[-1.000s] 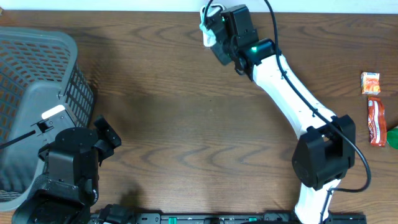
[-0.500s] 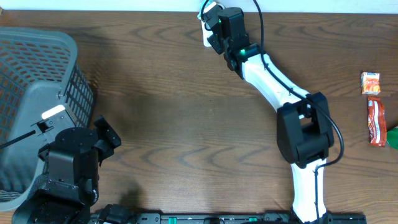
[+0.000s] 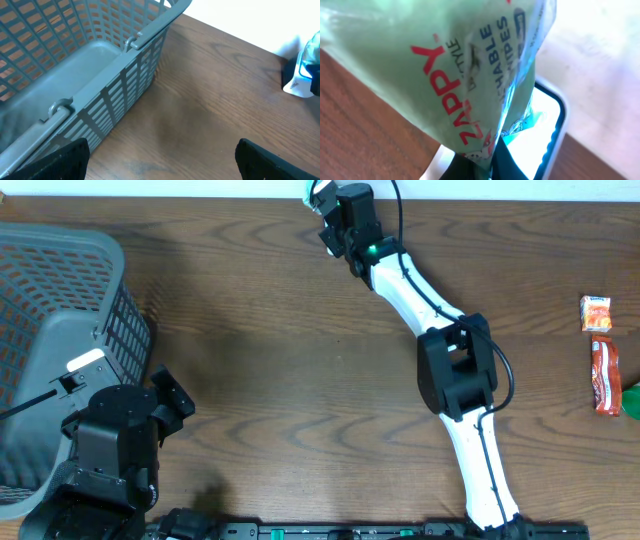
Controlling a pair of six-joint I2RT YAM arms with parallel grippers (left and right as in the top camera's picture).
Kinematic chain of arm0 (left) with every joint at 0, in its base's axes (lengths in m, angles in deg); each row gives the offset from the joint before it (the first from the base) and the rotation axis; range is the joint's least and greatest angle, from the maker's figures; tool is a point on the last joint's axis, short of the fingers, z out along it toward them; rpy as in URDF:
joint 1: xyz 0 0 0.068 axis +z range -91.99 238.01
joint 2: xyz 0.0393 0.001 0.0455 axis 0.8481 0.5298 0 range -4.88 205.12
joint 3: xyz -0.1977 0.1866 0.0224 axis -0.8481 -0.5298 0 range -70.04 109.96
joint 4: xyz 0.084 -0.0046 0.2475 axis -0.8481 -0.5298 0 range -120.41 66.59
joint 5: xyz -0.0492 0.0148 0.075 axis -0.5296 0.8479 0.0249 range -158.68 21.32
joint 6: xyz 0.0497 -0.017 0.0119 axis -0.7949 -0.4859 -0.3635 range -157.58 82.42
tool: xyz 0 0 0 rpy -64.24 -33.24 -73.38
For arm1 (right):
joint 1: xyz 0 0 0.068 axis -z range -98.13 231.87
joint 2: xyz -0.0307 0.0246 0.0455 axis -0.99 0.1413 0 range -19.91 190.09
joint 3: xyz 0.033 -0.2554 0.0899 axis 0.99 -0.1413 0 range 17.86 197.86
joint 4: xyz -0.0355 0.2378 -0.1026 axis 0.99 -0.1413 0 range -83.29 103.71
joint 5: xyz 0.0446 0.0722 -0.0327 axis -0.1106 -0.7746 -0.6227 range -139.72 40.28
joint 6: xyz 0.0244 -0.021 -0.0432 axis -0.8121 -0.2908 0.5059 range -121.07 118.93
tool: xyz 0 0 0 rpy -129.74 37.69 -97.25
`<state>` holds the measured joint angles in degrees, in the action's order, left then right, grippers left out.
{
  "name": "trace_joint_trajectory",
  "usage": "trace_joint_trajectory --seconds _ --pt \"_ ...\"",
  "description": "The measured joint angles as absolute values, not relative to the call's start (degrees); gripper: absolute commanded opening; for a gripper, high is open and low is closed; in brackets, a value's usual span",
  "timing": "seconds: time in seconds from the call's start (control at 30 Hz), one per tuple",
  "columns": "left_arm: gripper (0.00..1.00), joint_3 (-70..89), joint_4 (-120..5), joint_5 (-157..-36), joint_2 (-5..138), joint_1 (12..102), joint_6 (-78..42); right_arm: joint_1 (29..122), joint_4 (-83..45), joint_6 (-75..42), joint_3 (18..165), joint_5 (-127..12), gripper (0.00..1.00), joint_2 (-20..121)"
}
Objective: Scan the item barcode
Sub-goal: 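Hold the wipes pack in front of the scanner with the right gripper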
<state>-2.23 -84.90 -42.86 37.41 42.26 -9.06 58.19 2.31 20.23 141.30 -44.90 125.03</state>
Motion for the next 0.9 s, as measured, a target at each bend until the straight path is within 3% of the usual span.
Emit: trace_joint_trajectory --seconds 0.37,0.9 --pt "0.93 -2.2 -84.9 -42.9 37.4 42.3 -9.1 58.2 -10.2 23.5 144.7 -46.1 0.01 125.0" --pt "0.93 -2.2 -84.9 -42.9 37.4 42.3 -9.1 58.6 -11.0 35.5 146.8 -42.2 0.01 125.0"
